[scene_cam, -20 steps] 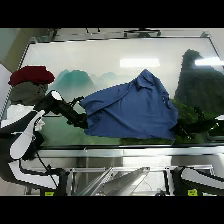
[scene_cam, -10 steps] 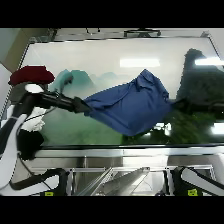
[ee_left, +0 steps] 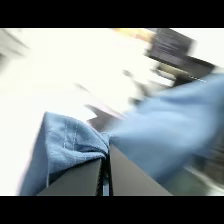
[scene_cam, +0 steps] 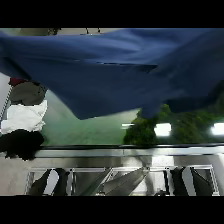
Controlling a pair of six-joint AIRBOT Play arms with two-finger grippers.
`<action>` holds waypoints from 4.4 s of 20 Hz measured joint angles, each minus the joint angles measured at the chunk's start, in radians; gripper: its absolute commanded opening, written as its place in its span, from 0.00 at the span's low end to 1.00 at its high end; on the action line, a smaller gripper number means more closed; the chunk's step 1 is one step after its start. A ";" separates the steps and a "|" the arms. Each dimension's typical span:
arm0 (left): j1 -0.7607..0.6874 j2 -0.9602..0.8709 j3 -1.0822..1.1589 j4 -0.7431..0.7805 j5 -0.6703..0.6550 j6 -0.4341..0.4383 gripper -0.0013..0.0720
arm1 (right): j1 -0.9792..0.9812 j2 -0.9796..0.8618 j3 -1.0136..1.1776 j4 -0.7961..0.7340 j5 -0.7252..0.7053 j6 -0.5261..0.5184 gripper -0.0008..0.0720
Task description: Fold the shirts.
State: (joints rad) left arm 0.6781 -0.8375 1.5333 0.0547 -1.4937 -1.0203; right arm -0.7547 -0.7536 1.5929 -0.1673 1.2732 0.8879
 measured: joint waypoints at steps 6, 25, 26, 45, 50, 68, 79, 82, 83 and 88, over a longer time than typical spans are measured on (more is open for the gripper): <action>-0.097 -0.058 -0.077 0.176 0.057 -0.015 0.05 | 0.109 -0.116 -0.005 -0.084 -0.026 0.011 0.04; -0.606 -1.141 0.377 0.850 0.226 -0.159 0.03 | 0.421 -1.073 0.076 -0.484 -0.093 0.141 0.04; -0.614 -1.152 0.386 0.883 0.212 -0.176 0.03 | 0.422 -1.081 0.085 -0.537 -0.073 0.160 0.04; -0.725 -1.175 0.248 1.182 0.214 -0.319 0.35 | 0.525 -1.136 0.081 -1.061 -0.018 0.342 0.37; -0.706 -1.169 0.376 1.180 0.017 -0.338 0.35 | 0.511 -1.059 0.082 -1.111 0.023 0.425 0.37; -0.485 -0.440 -0.515 1.175 0.099 -0.333 0.42 | 0.359 -0.342 -0.769 -1.092 -0.025 0.586 0.33; -0.473 -0.385 -0.735 1.179 0.177 -0.297 0.96 | 0.358 -0.305 -0.901 -1.004 -0.023 0.581 0.32; -0.473 -0.451 -0.729 1.136 0.199 -0.245 0.96 | 0.358 -0.305 -0.903 -0.990 -0.019 0.578 0.32; -0.473 -0.480 -0.730 1.105 0.202 -0.216 0.96 | 0.358 -0.305 -0.903 -0.988 -0.015 0.578 0.32; -0.482 -0.632 -0.702 1.000 0.167 -0.111 0.39 | 0.358 -0.304 -0.903 -0.983 0.018 0.566 0.32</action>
State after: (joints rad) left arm 0.1963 -1.4696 0.8318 1.0546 -1.3266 -1.1316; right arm -0.3965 -1.0580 0.6895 -1.1500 1.2907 1.4536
